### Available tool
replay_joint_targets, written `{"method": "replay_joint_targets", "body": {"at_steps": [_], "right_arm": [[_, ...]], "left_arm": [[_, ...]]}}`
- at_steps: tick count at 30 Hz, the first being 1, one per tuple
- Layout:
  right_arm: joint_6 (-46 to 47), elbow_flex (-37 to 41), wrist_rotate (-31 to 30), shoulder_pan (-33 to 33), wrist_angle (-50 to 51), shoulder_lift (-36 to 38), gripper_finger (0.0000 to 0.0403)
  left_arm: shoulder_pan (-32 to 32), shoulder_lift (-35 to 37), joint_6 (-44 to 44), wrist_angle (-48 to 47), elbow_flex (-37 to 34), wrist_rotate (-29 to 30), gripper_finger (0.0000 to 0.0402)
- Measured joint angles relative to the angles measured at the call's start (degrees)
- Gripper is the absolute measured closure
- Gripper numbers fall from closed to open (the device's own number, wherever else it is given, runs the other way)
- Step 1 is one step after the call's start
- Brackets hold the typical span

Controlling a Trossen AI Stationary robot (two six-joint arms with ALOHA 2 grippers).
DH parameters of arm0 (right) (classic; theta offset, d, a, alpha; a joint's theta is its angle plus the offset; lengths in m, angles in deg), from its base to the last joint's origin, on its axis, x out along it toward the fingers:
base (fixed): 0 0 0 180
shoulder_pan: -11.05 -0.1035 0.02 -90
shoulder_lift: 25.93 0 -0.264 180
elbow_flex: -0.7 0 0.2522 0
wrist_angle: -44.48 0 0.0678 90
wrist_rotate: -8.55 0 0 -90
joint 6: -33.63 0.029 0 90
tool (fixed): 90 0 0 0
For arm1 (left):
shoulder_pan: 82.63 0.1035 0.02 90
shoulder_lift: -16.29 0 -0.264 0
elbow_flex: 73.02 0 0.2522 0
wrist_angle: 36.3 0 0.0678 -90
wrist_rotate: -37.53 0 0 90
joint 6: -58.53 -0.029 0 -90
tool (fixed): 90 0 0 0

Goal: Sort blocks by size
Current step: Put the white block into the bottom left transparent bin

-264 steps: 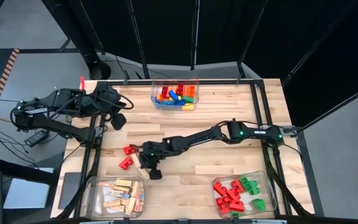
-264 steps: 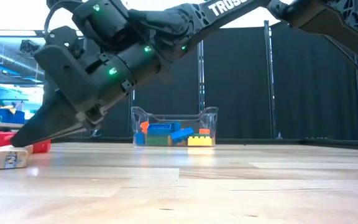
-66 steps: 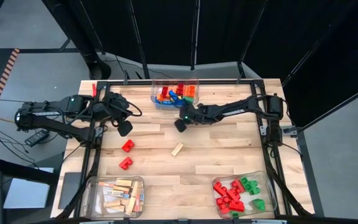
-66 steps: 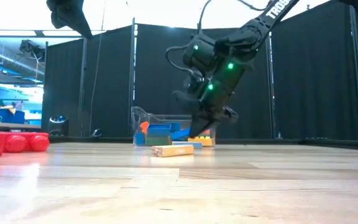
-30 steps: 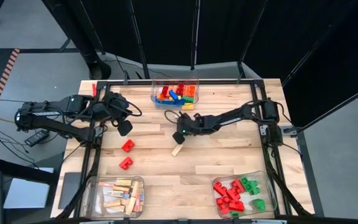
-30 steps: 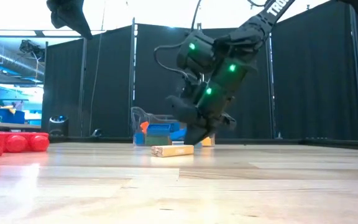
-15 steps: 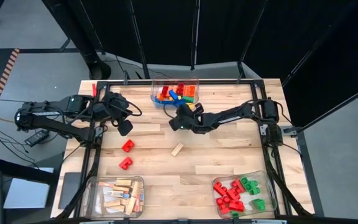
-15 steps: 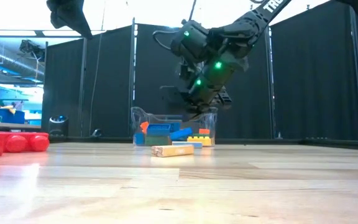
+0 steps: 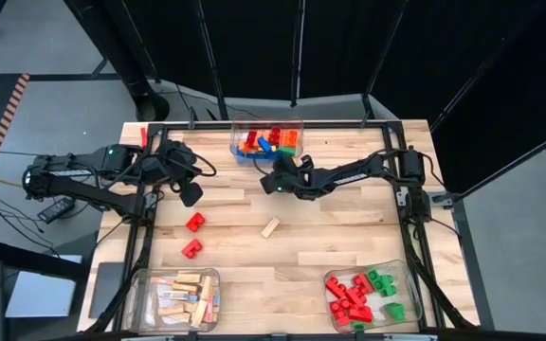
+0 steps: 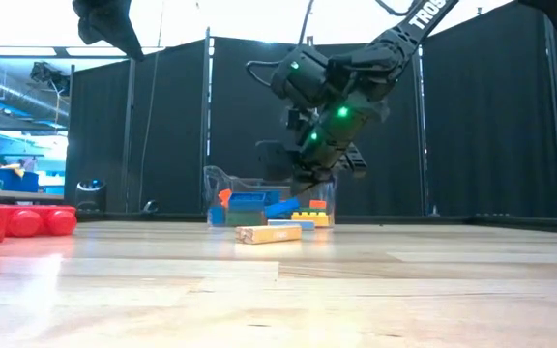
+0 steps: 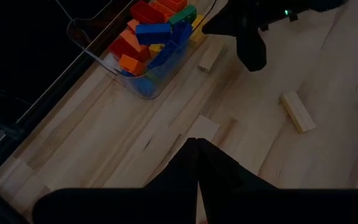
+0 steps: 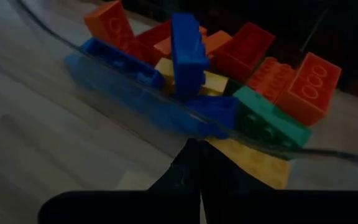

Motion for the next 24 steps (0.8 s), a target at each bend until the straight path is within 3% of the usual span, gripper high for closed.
{"method": "replay_joint_targets", "body": {"at_steps": [5,9,12,24], "right_arm": [[-0.15,-0.01,0.18,0.34,-1.07,-0.6,0.0398],[-0.02,-0.06,6.43,0.78,-5.29,-3.19,0.0398],[-0.01,-0.29,3.43,-0.68,-6.37,-3.78,0.0398],[0.91,-0.37,8.29,-2.8,-1.64,-4.7,0.0398]], "left_arm": [[0.0,0.0,0.0,-0.01,0.0,0.0,0.0388],[0.0,0.0,0.01,0.05,0.0,0.02,0.0388],[0.0,0.0,0.02,0.06,0.0,0.02,0.0388],[0.0,0.0,0.13,0.07,0.0,0.0,0.0388]]}}
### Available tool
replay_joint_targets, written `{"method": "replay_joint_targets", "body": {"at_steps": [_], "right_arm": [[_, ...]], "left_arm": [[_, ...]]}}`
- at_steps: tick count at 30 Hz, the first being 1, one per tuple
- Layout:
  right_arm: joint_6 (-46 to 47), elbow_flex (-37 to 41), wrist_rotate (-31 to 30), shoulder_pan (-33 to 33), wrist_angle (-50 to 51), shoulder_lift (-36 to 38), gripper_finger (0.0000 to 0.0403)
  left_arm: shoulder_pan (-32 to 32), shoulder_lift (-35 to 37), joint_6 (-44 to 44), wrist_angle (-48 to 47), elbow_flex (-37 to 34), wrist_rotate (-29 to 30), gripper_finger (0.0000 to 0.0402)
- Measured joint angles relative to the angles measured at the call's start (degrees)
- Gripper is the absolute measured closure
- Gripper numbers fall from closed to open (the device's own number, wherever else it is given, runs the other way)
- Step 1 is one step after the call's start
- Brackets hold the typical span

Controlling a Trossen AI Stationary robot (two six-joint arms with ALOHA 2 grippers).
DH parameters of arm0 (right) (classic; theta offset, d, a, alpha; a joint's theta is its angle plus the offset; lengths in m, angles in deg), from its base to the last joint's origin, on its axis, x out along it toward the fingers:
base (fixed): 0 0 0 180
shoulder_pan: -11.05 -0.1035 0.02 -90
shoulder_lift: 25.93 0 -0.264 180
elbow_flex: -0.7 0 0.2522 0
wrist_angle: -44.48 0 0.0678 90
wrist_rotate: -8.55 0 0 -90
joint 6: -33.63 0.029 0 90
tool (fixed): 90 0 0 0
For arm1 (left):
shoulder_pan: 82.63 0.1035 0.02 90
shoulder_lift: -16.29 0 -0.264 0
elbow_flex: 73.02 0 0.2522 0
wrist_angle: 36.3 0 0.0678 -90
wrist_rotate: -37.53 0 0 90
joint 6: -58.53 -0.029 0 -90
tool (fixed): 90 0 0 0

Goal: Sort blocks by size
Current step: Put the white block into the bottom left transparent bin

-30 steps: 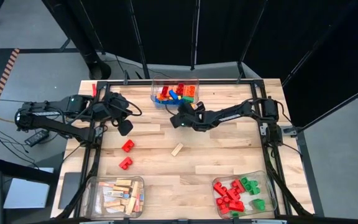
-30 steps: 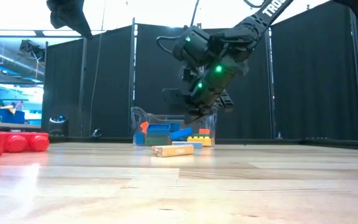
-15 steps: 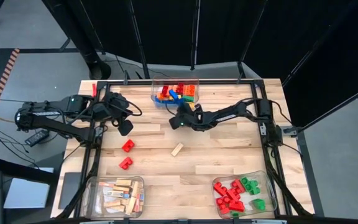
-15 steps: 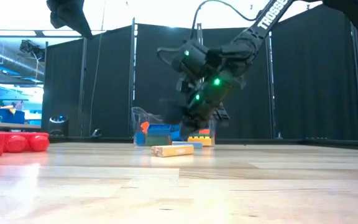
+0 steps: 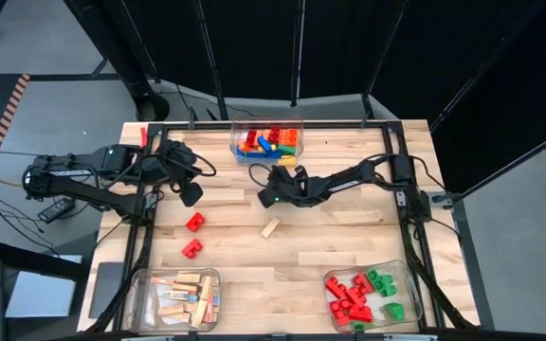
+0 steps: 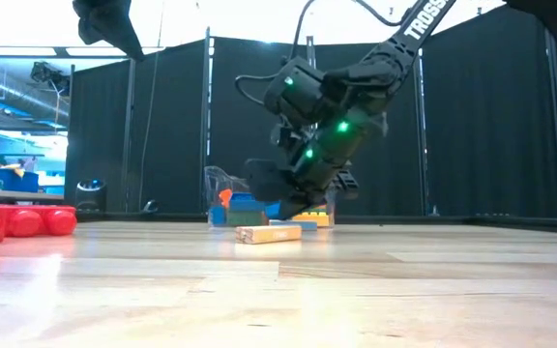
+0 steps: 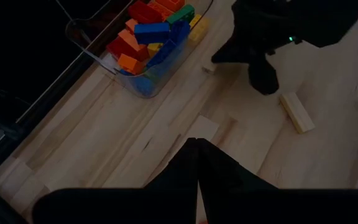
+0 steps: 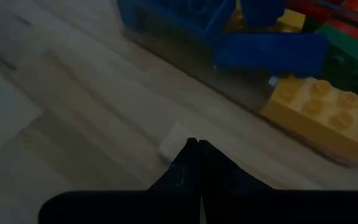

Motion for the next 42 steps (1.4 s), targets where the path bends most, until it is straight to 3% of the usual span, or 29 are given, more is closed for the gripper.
{"method": "replay_joint_targets", "body": {"at_steps": [5,14,18,20,23,27,30,35,38,42], "right_arm": [[1.74,-0.13,1.98,-3.56,1.24,0.17,0.0398],[2.54,-0.64,-0.12,-7.85,-0.18,2.72,0.0398],[-4.6,-2.9,-2.72,-9.11,-0.93,6.53,0.0398],[-11.08,-4.0,0.7,-8.55,-1.0,8.3,0.0395],[-25.04,-4.72,13.04,-6.74,-0.21,10.1,0.0363],[-42.58,-4.72,29.45,-4.9,5.86,10.88,0.029],[-48.49,-4.7,30.68,-3.47,10.62,10.54,0.0225],[-49.46,-4.68,30.31,0.48,13.08,7.22,0.0136],[-51.21,-4.67,30.99,2.18,12.75,5.9,0.0109],[-53.87,-4.72,32.1,4.03,12.51,4.73,0.011]], "left_arm": [[0.0,0.0,-0.02,-0.07,0.0,0.01,0.0388],[0.0,0.0,-0.07,-0.17,0.0,0.0,0.0388],[0.0,0.0,-0.09,-0.2,0.0,0.0,0.0388],[0.0,0.0,-0.11,-0.2,0.0,0.01,0.0388],[0.0,0.0,-0.13,-0.18,0.0,0.0,0.0388],[0.0,0.0,-0.15,-0.21,0.0,0.0,0.0388],[-0.02,0.0,-0.17,-0.2,0.0,0.0,0.0388],[-0.01,0.0,-0.17,0.02,0.0,0.0,0.0388],[0.0,0.0,-0.15,0.02,0.0,0.0,0.0388],[0.0,0.0,-0.13,0.05,0.0,0.01,0.0388]]}}
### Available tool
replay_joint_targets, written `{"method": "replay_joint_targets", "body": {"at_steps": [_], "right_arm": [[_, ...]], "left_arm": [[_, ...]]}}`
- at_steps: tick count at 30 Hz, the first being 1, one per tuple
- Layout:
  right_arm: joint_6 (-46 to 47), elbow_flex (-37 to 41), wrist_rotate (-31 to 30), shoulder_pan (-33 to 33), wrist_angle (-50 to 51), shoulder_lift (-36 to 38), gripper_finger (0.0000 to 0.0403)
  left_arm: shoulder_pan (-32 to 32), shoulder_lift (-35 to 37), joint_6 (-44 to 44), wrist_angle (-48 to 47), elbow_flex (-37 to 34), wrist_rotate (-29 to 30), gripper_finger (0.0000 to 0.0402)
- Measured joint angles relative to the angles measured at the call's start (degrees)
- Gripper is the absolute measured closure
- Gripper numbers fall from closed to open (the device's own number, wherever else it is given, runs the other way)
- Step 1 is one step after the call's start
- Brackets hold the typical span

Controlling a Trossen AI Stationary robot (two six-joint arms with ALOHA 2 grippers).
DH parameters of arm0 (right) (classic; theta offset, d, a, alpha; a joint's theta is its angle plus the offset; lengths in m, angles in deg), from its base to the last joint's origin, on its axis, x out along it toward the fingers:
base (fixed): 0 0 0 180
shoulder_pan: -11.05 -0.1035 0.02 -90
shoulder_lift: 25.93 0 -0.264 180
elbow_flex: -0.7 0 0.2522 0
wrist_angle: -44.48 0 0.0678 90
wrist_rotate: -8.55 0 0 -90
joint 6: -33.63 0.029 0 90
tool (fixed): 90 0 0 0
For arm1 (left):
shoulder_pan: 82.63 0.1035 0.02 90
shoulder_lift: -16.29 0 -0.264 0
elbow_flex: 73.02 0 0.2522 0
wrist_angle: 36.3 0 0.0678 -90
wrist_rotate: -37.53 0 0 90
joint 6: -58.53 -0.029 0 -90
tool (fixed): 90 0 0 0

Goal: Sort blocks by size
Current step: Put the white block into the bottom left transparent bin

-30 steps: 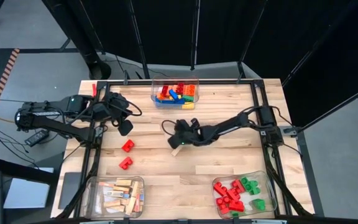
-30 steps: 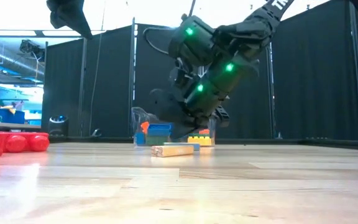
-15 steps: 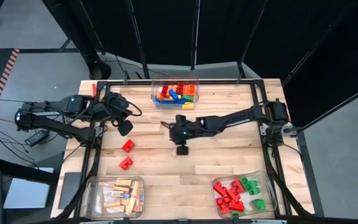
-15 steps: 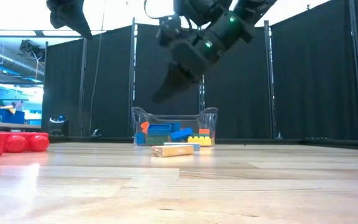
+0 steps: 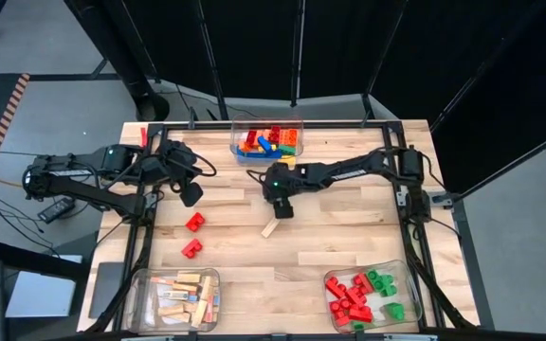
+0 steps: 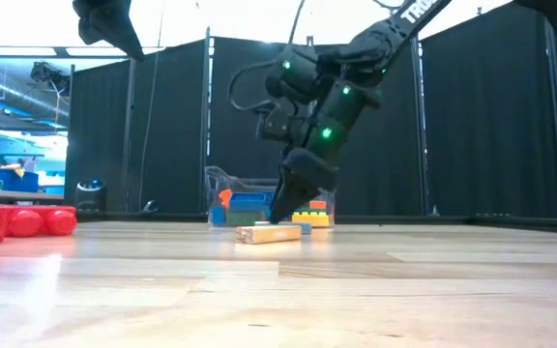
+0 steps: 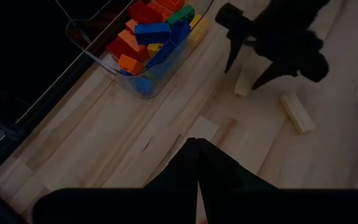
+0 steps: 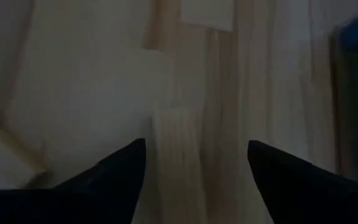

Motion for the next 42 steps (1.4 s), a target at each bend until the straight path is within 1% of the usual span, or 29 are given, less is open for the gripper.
{"method": "replay_joint_targets", "body": {"at_steps": [5,9,11,14,15,18,20,22,25,28,31,36,39,40,42], "right_arm": [[0.22,-0.02,4.26,2.01,4.14,-1.16,0.0138],[-0.49,-0.5,4.75,2.01,6.56,-3.21,0.0172],[-0.44,-0.48,4.91,1.44,7.06,-4.0,0.0201],[0.98,-0.53,3.61,0.06,7.5,-4.27,0.0267],[1.79,-0.48,3.01,-0.37,7.48,-3.95,0.0283],[5.24,-1.2,-0.68,-1.98,8.22,-2.89,0.0283],[7.52,-2.89,-0.63,-2.53,9.41,-2.3,0.0283],[9.45,-5.94,-0.15,-3.74,9.62,-2.18,0.0283],[10.55,-12.82,0.36,-6.17,8.02,-1.35,0.0283],[10.35,-18.38,-0.12,-9.2,3.16,-1.1,0.0283],[10.59,-22.17,0.06,-13.0,-4.66,-1.3,0.0283],[10.73,-25.69,0.01,-18.3,-16.41,-1.81,0.0283],[10.05,-27.11,-0.1,-20.26,-21.12,-4.34,0.0283],[10.09,-27.59,0.05,-20.7,-20.57,-5.2,0.0283],[11.37,-30.31,2.3,-21.25,-21.36,-8.0,0.0283]], "left_arm": [[0.0,-0.02,0.26,0.21,0.0,-0.01,0.0388],[0.0,-0.02,0.35,0.4,0.0,0.01,0.0388],[0.0,-0.02,0.37,0.47,0.0,0.01,0.0388],[0.0,-0.02,0.38,0.47,0.0,0.01,0.0388],[0.0,-0.02,0.39,0.46,0.0,0.01,0.0388],[0.0,-0.02,0.37,0.43,0.0,-0.03,0.0388],[-0.01,-0.02,0.22,0.43,0.0,-0.05,0.0388],[0.0,-0.02,0.07,0.43,0.0,-0.03,0.0388],[0.0,-0.02,-0.05,0.43,0.0,0.01,0.0388],[0.0,-0.02,-0.09,0.32,0.0,0.01,0.0388],[0.0,-0.02,-0.11,-1.29,0.0,0.01,0.0388],[0.0,-0.02,-0.07,-2.98,0.0,0.01,0.0388],[0.0,0.0,-0.07,-3.26,0.0,0.01,0.0388],[0.0,0.0,-0.06,-3.27,0.0,0.01,0.0388],[0.0,0.02,-0.04,-3.31,0.0,0.02,0.0388]]}}
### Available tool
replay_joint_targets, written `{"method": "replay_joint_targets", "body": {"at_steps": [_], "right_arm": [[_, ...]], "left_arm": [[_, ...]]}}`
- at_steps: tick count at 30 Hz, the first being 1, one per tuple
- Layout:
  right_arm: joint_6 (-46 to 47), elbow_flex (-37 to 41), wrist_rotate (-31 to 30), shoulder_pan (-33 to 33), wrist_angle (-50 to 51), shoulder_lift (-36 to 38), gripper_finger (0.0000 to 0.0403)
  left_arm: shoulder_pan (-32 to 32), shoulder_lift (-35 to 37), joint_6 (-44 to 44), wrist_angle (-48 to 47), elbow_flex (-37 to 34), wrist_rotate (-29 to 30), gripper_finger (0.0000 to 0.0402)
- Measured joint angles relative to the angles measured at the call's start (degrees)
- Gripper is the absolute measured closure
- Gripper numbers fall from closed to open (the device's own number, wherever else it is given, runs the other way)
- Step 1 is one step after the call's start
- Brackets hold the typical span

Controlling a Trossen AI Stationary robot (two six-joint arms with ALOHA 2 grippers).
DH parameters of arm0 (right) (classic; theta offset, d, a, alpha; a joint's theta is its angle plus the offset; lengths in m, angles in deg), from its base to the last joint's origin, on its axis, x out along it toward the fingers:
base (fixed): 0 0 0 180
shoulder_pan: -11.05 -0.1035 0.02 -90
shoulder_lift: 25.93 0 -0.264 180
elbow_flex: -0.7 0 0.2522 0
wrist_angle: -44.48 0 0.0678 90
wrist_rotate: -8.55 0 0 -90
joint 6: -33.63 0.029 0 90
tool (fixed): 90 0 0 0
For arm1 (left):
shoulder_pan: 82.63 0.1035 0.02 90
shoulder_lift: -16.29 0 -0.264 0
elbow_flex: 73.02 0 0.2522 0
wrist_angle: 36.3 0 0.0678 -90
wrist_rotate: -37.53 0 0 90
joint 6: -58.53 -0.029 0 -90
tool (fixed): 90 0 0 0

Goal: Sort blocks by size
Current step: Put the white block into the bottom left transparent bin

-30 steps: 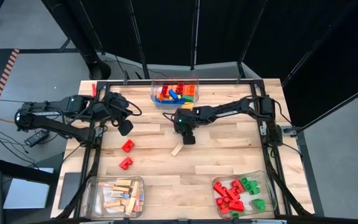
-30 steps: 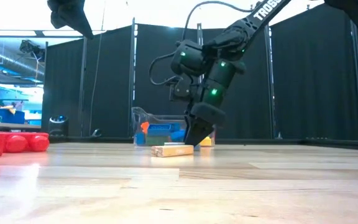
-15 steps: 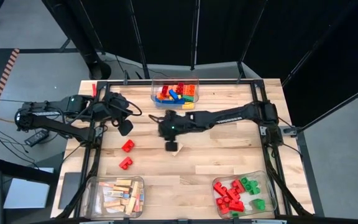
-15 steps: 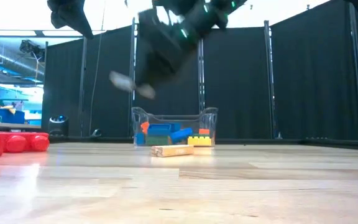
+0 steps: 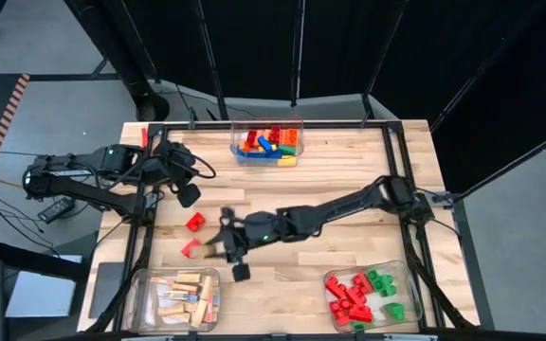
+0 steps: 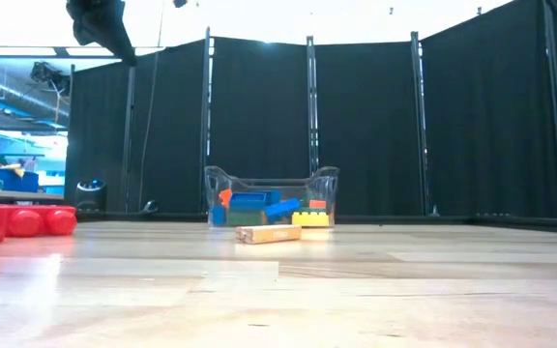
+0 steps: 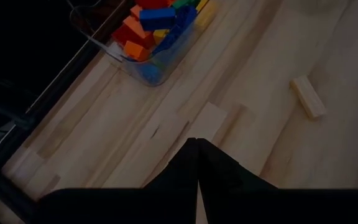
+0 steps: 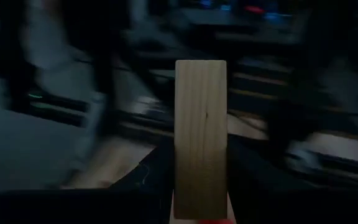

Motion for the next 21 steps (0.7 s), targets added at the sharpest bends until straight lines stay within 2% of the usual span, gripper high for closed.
{"method": "replay_joint_targets", "body": {"at_steps": [3,9,12,14,18,21], "right_arm": [[3.1,-5.54,7.86,0.17,-0.8,-4.97,0.0283],[11.68,-22.49,24.4,0.74,0.79,-17.81,0.0283],[18.04,-30.02,30.15,0.85,1.94,-23.86,0.0283],[22.59,-31.24,32.83,0.85,1.06,-26.24,0.0283],[30.0,-29.31,33.97,1.01,0.48,-26.97,0.0282],[30.21,-29.31,33.72,1.27,3.13,-26.65,0.0248]], "left_arm": [[-0.02,0.0,0.0,-0.72,0.0,-0.03,0.0388],[0.0,-0.02,0.15,-3.02,0.0,-2.43,0.0388],[0.0,0.0,0.3,-4.8,0.0,-4.81,0.0388],[-0.07,0.0,1.17,-5.92,0.0,-5.51,0.0388],[-0.07,0.0,2.47,-7.93,0.0,-6.09,0.0388],[-0.07,0.0,2.73,-8.62,0.0,-6.09,0.0388]]}}
